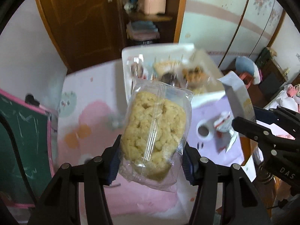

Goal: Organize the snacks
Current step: 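Lift both snacks and carry them over the white tray, then open both tools to drop the snacks into the tray, then withdraw both tools from the tray toward the remaining snacks, then grasp the green pastry packet with the left tool while the right tool grasps the white printed bag, then lift both snacks and carry them over the white tray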

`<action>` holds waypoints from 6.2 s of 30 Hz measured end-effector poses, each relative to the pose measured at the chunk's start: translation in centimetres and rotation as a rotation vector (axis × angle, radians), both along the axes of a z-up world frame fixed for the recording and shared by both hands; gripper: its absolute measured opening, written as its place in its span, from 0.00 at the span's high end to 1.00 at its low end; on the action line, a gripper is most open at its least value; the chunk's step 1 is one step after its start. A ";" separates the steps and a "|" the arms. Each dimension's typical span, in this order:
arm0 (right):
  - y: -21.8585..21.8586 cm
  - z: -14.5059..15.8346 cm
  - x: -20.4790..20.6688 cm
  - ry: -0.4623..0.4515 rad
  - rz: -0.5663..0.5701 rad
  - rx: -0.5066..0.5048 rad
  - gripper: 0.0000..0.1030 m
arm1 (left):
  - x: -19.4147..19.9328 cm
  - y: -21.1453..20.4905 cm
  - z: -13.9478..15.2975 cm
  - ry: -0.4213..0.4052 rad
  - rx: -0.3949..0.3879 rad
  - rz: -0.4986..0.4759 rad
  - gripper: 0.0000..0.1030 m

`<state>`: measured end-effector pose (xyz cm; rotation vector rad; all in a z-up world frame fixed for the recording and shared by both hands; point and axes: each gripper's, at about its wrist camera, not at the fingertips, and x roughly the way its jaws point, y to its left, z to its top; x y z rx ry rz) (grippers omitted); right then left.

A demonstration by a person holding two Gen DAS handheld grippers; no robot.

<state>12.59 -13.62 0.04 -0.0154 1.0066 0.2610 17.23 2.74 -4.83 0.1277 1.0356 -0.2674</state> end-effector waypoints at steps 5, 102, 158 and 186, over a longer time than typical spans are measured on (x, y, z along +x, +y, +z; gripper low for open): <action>0.0 3.0 3.2 -0.042 -0.047 0.022 0.62 | 2.5 -1.2 3.5 -0.068 -0.006 -0.001 0.47; -6.5 1.6 6.2 0.019 -0.305 0.011 0.32 | 4.4 -8.8 1.0 -0.074 -0.006 0.046 0.16; -11.6 -20.3 1.4 0.302 -0.326 -0.077 0.33 | 8.4 -11.4 -21.1 0.085 -0.035 0.267 0.16; -8.4 -15.5 -1.2 0.248 -0.286 -0.075 0.49 | 1.5 -9.1 -14.7 0.113 0.000 0.204 0.52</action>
